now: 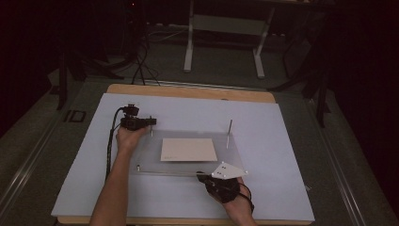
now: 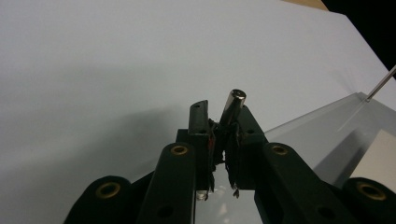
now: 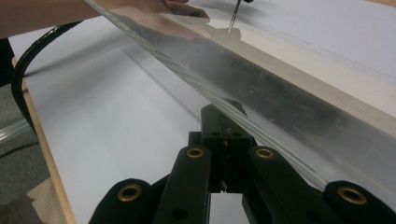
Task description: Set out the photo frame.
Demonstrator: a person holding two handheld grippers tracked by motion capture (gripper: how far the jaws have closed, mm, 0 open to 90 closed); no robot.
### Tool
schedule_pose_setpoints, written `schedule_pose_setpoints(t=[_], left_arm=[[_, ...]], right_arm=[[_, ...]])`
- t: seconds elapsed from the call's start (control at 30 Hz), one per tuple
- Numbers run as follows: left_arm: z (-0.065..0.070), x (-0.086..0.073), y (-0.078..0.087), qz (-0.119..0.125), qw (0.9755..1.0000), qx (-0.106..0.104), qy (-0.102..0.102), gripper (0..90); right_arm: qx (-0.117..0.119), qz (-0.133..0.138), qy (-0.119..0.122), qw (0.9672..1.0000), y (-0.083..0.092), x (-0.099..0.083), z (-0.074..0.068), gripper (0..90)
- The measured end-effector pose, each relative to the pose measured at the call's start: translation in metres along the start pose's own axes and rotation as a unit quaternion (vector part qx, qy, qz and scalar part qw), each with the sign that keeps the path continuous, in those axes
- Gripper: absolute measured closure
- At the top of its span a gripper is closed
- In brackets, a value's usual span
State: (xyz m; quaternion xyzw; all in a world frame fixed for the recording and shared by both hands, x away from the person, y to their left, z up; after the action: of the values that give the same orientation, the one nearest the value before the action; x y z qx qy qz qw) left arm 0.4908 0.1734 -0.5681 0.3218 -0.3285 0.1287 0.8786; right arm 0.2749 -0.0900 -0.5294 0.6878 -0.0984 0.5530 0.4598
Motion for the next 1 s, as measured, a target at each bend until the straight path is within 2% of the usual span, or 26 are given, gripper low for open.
schedule_pose_setpoints(t=[0.13,0.2,0.23,0.3,0.43,0.53,0.67,0.9,1.0], left_arm=[[0.001,0.000,0.002,-0.002,1.0000,0.002,0.001,80.0],[0.001,-0.001,0.003,-0.003,1.0000,0.005,0.000,77.0],[0.001,-0.001,0.004,-0.004,1.0000,0.007,-0.003,75.8],[0.001,-0.002,0.008,-0.011,0.9994,0.029,-0.014,74.5],[0.005,-0.003,0.015,-0.010,0.9987,0.037,-0.034,71.1],[0.012,-0.003,0.023,0.012,0.9986,0.034,-0.040,69.0],[0.024,-0.005,0.034,0.028,0.9967,0.039,-0.065,67.2],[0.047,-0.014,0.053,0.040,0.9914,0.041,-0.117,66.8],[0.059,-0.023,0.061,0.050,0.9895,0.034,-0.131,64.4]], right_arm=[[0.000,0.002,-0.002,1.0000,0.000,0.001,0.000,90.0],[0.000,0.004,-0.002,1.0000,0.001,0.002,0.001,90.0],[-0.001,0.005,-0.002,1.0000,0.001,0.003,0.001,90.0],[-0.001,0.006,-0.003,1.0000,0.001,0.004,0.001,90.0],[-0.002,0.010,-0.003,0.9999,0.001,0.006,0.002,90.0],[-0.003,0.010,-0.002,0.9999,0.002,0.007,0.003,90.0],[-0.004,0.011,-0.002,0.9999,0.002,0.008,0.003,90.0],[-0.003,0.011,-0.001,0.9999,0.002,0.010,0.004,90.0],[-0.003,0.012,-0.001,0.9999,0.002,0.011,0.004,90.0]])
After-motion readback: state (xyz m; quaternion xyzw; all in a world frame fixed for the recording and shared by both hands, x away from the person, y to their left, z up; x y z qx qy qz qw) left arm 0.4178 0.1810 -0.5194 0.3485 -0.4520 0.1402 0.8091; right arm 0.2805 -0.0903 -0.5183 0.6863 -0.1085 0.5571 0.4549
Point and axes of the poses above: each handheld gripper's, and its own axes: y roughly backward along the jaws, x roughly out of its top, z roughly to its right, the point moved 7 cm from there along -y, roughly forward along the jaws, and after that the axes turned 12 degrees about -x, right-handed, at the moved point
